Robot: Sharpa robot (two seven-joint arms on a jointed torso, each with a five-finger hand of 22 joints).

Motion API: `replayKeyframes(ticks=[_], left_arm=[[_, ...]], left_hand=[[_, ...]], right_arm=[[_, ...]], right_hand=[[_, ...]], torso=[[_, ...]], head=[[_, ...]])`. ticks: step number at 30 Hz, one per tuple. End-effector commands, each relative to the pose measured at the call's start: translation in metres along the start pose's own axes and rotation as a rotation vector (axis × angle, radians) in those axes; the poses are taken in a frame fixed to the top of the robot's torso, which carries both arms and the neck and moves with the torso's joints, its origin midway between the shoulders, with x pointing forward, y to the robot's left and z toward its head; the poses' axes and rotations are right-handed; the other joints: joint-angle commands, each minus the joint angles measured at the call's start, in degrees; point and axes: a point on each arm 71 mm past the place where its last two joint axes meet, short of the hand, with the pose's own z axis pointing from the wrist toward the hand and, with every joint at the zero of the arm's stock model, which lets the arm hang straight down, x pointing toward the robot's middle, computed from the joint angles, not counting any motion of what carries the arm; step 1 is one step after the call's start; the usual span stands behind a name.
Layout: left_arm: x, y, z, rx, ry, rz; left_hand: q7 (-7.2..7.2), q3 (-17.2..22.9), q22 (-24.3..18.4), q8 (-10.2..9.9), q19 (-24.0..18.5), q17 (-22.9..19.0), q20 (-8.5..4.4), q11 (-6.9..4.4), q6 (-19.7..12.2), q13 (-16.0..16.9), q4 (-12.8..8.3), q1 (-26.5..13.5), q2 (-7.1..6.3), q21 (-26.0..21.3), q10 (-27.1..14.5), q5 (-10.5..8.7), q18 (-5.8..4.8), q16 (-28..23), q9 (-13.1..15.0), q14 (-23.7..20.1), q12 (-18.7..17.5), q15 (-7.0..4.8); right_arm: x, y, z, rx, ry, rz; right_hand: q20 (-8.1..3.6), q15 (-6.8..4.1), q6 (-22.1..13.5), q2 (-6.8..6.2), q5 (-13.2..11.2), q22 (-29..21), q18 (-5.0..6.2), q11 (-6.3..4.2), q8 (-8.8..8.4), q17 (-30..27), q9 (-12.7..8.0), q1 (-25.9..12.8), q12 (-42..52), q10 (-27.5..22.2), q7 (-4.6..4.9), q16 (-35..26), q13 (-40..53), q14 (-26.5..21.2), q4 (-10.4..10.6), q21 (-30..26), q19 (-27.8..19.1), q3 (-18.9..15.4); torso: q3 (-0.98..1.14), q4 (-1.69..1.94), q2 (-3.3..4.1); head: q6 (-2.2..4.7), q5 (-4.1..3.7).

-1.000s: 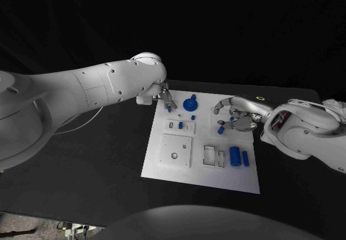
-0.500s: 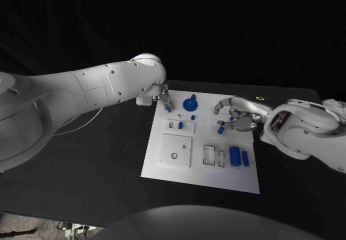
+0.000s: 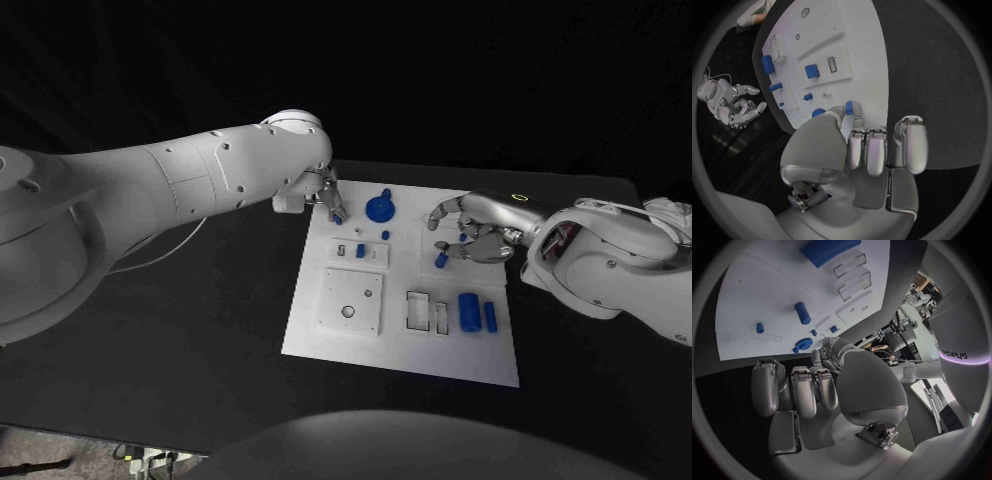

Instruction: Assemble the parts on the task board

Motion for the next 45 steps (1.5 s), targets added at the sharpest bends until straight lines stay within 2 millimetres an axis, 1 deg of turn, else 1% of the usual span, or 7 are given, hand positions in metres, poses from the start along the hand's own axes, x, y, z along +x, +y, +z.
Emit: replayKeyframes(ticks=[1,10,19,28,34,38,45], left_arm=[[0.001,-0.004,0.0,0.031,-0.001,-0.02],[0.005,-0.003,-0.003,0.018,-0.013,-0.02],[0.01,0.0,-0.023,-0.016,-0.018,0.064],[0.024,-0.001,-0.04,-0.007,0.014,0.144],[0.032,-0.004,-0.044,0.012,0.029,0.159],[0.035,-0.008,-0.044,0.034,0.028,0.155],[0.042,-0.014,-0.042,0.06,0.032,0.15]], left_hand=[[-0.09,2.1,12.2,0.1,0.8,15.1,-0.47,-0.43,0.5,15.1,-0.3,1.1,-0.2,-0.1,5.9,-0.34,0.43,0.1,0.6,6.1,-0.1,-0.33],[-0.28,7.5,12.3,0.9,1.0,15.1,-0.7,-0.64,0.9,15.1,-1.4,1.7,-2.5,0.2,5.9,-1.12,0.36,0.1,2.3,6.1,-0.1,-0.52],[-0.25,10.5,12.3,0.9,1.0,15.1,-0.79,-0.7,0.7,15.1,-2.7,1.8,-3.99,0.2,5.9,-1.43,0.36,0.1,2.9,6.1,-0.1,-0.65],[-0.12,11.5,12.2,0.7,0.9,15.1,-0.78,-0.61,0.6,15.1,-2.8,1.0,-4.26,-0.1,5.9,-2.5,0.42,0.1,3.1,6.1,-0.1,-0.61],[-0.08,11.6,12.2,0.6,0.9,15.1,-0.76,-0.57,0.5,15.1,-2.8,0.7,-4.34,-0.1,5.9,-2.75,0.42,0.1,3.1,6.1,-0.1,-0.58],[-0.02,11.8,12.2,0.5,0.9,15.1,-0.73,-0.51,0.5,15.1,-2.6,0.1,-4.45,-0.1,5.9,-3.21,0.41,0.1,3.1,6.1,-0.1,-0.53],[0.04,11.9,12.2,0.3,0.9,15.1,-0.69,-0.46,0.4,15.1,-2.4,-0.5,-4.36,-0.2,5.9,-3.45,0.42,0.1,3.1,6.1,-0.1,-0.49]], right_arm=[[0.002,0.0,0.0,0.004,0.018,-0.002],[0.002,-0.001,-0.001,0.009,0.015,-0.002],[0.002,-0.004,-0.003,0.02,0.018,-0.002],[0.004,-0.006,-0.003,0.031,0.03,0.001],[0.009,-0.007,-0.004,0.035,0.041,0.008],[0.01,-0.007,-0.004,0.036,0.041,0.01],[0.011,-0.006,-0.003,0.03,0.035,0.011]], right_hand=[[-0.1,0.26,0.3,0.31,0.3,11.0,0.46,0.13,0.22,15.1,0.0,-0.3,0.0,6.0,-0.06,0.2,15.1,6.0,0.1,-0.2,-0.4,0.3],[-0.1,0.25,0.5,0.33,0.4,10.9,0.5,0.13,0.31,15.1,0.0,-0.3,0.0,6.0,-0.08,0.2,15.1,6.0,0.1,-0.4,-0.6,0.3],[-0.1,0.25,0.5,0.33,0.4,10.9,0.51,0.13,0.33,15.1,0.0,-0.3,0.0,6.0,-0.08,0.2,15.1,6.0,0.1,-0.4,-0.6,0.4],[-0.1,0.25,0.5,0.33,0.4,10.9,0.51,0.13,0.33,15.1,0.0,-0.3,0.0,6.0,-0.08,0.2,15.1,6.0,0.1,-0.4,-0.6,0.4],[-0.1,0.25,0.5,0.31,0.4,10.9,0.54,0.13,0.35,15.1,0.0,-0.3,0.0,6.0,-0.07,0.2,15.1,6.0,0.1,-0.5,-0.7,0.4],[-0.1,0.25,0.5,0.31,0.4,10.9,0.54,0.13,0.35,15.1,0.0,-0.3,0.0,6.0,-0.07,0.2,15.1,6.0,0.1,-0.5,-0.7,0.4],[-0.1,0.25,0.5,0.3,0.5,10.9,0.55,0.13,0.35,15.1,0.0,-0.2,0.0,6.0,-0.07,0.2,15.1,6.0,0.1,-0.5,-0.7,0.4]], torso=[[-0.01,0.02,-0.01],[0.03,0.05,-0.1],[0.13,0.14,-0.19],[0.19,0.33,-0.4],[0.14,0.23,-0.4],[0.25,0.22,-0.31],[0.12,0.11,-0.24]], head=[[0.0,0.07],[0.0,0.21],[0.0,0.4],[0.0,0.49],[0.0,0.64],[0.0,0.98],[0.0,0.88]])
